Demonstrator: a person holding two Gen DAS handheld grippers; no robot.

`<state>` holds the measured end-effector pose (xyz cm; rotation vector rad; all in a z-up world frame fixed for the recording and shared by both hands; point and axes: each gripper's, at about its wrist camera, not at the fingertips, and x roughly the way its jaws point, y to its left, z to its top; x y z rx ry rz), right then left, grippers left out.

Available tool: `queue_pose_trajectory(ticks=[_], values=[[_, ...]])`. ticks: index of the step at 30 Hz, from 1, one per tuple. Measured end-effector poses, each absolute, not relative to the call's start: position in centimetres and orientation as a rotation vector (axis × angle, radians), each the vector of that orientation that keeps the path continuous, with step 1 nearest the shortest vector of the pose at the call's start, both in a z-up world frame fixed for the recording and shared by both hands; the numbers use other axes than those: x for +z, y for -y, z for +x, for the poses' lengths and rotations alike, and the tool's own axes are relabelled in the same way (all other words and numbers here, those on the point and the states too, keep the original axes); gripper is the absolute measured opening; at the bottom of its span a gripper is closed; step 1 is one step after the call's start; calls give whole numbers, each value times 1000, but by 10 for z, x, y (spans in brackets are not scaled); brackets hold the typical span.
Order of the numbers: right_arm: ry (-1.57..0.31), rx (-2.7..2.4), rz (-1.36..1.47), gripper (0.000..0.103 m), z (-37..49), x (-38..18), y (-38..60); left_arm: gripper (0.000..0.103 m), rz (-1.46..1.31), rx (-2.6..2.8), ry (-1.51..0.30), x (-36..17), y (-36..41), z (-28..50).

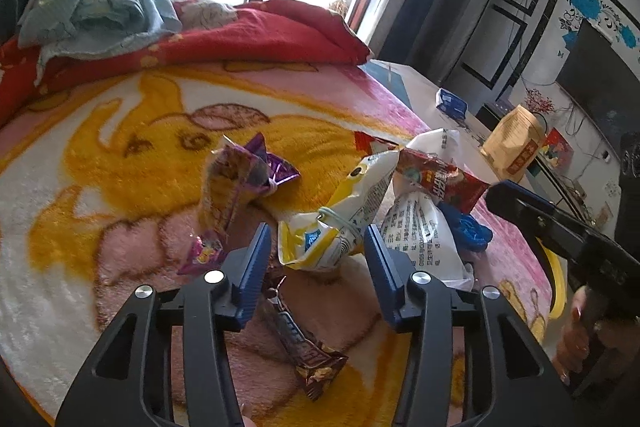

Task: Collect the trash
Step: 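Grasp the yellow snack bag with the left tool while the right tool grasps the red wrapper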

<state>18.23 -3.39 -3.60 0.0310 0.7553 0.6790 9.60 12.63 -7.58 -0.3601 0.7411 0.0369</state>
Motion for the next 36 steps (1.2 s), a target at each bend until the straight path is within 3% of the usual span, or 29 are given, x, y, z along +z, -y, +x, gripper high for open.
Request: queue_pose_trajectory(ticks=[5, 14, 16, 36], values=[[-778, 684, 31, 30, 191, -40, 27, 41, -365, 16, -759, -79, -126, 103], [-798, 696, 42, 8, 193, -45, 24, 27, -348, 3, -788, -86, -123, 110], [-794, 701, 40, 7, 192, -45, 24, 22, -352, -3, -795, -88, -122, 110], [-729, 699, 105, 5, 171, -27, 55, 17, -347, -5, -658, -52, -117, 98]])
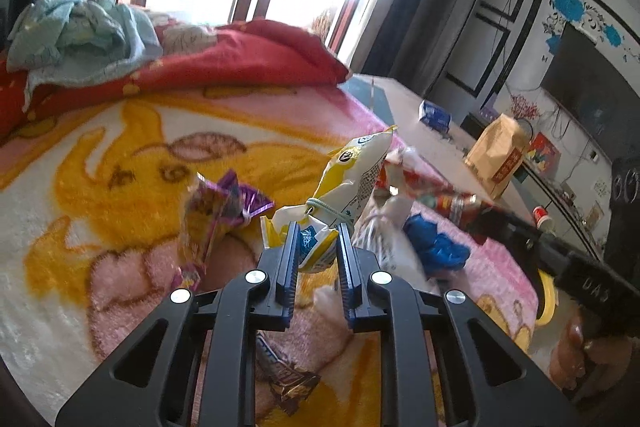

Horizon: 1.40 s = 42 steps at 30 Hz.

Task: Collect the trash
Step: 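Grasp the yellow snack bag with the left tool while the right tool grasps the red wrapper, then carry the yellow snack bag and red wrapper over the bin with both tools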

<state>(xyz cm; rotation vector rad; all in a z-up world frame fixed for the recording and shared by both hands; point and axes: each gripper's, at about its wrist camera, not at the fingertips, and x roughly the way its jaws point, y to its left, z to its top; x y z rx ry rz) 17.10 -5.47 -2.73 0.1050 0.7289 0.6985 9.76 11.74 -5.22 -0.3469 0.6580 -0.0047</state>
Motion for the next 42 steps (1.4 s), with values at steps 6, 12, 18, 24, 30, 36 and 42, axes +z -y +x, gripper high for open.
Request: queue_pose_trajectory(ticks=[6, 12, 18, 24, 30, 36, 42], values=[[-719, 694, 122, 5, 167, -21, 65, 17, -354, -13, -608, -34, -116, 91], [-704, 684, 131, 5, 162, -14, 76, 17, -349, -32, -576, -20, -109, 88], [-693, 669, 142, 5, 160, -8, 89, 17, -338, -63, -557, -10, -99, 88], [-681, 646, 151, 4, 157, -4, 103, 17, -323, -98, -550, -4, -87, 93], [-674, 616, 158, 4, 157, -1, 119, 17, -314, -131, -552, -2, -76, 97], [-668, 580, 160, 4, 156, 0, 137, 17, -301, -164, -553, -1, -61, 99], [-667, 537, 170, 4, 153, -3, 158, 17, -286, -194, -551, 2, -46, 103]])
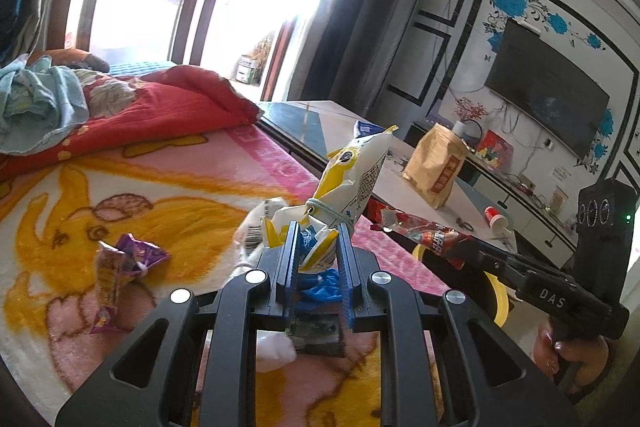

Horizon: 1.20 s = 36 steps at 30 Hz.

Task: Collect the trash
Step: 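Carry the yellow snack bag and red wrapper over the bin with both tools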

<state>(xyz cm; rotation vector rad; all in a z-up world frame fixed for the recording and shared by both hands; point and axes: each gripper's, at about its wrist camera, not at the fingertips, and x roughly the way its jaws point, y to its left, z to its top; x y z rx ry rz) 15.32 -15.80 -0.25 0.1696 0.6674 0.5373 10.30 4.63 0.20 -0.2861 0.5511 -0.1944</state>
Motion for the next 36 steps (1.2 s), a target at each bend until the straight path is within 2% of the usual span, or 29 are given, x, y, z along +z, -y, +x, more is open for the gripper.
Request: queue_pose_trajectory(ticks=[36], values=[[-624, 103, 247, 4, 149, -8, 314, 17, -169, -443, -612, -8, 68, 131]])
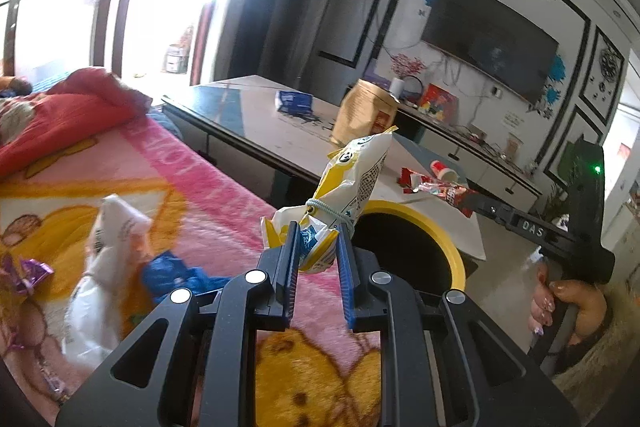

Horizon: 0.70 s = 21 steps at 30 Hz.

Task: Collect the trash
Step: 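Carry the yellow snack bag and red wrapper over the bin with both tools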

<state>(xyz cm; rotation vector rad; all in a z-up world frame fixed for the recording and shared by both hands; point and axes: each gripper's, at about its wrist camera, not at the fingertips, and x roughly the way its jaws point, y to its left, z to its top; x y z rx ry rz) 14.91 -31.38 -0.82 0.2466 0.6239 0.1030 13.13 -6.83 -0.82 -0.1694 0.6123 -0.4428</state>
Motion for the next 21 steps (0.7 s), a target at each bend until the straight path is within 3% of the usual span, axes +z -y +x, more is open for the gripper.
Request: queue_pose_trajectory(ticks=[21], values=[[-642, -67, 303, 4, 154, -20, 374, 17, -87, -600, -670, -29, 149, 144]])
